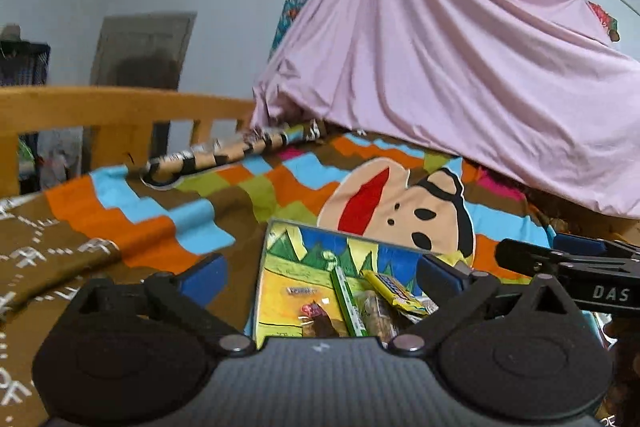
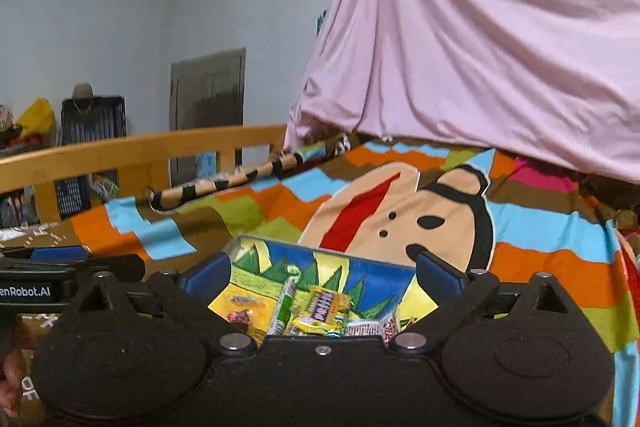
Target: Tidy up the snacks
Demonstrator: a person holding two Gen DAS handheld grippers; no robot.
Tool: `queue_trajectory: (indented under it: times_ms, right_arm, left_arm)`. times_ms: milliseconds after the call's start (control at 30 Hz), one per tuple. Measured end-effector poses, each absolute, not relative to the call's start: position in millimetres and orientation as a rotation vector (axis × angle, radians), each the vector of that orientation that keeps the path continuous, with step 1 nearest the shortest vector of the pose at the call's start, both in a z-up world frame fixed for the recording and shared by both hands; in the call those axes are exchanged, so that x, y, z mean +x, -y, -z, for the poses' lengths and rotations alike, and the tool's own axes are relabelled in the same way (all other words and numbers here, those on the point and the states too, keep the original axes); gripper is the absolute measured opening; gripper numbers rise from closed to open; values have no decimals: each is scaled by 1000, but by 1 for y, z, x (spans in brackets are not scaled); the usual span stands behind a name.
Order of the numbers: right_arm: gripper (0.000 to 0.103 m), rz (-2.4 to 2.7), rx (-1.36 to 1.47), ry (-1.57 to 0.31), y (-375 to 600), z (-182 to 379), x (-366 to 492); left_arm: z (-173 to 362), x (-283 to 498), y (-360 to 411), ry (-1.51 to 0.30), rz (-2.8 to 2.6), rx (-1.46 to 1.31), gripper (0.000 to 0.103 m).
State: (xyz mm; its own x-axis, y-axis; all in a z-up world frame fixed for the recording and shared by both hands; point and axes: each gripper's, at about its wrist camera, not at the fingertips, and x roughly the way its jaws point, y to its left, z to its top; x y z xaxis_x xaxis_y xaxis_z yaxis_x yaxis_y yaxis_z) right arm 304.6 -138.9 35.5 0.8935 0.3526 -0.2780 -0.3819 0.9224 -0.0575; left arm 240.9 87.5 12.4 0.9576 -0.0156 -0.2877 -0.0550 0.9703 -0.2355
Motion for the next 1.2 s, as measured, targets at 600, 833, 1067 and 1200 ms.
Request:
queue_trajectory:
  times_ms: [600,833,1067,1200]
  right_arm:
    - [102,-383,-69,-206,169,-44,215]
    - [102,-384,-57,-237,176,-30,186]
    - [102,-369,-53,-298,189,-8,158]
    - [102,-355,-57,-336,197,-1,146]
  left_arm:
    - [-30,166,-70,-219,-58,-169,103]
    - [-15,135,-56,-270,-58,-104,103]
    - [-6,112,-49,-333,-66,-81,103]
    - [0,100,-47,-376,-70,-78,103]
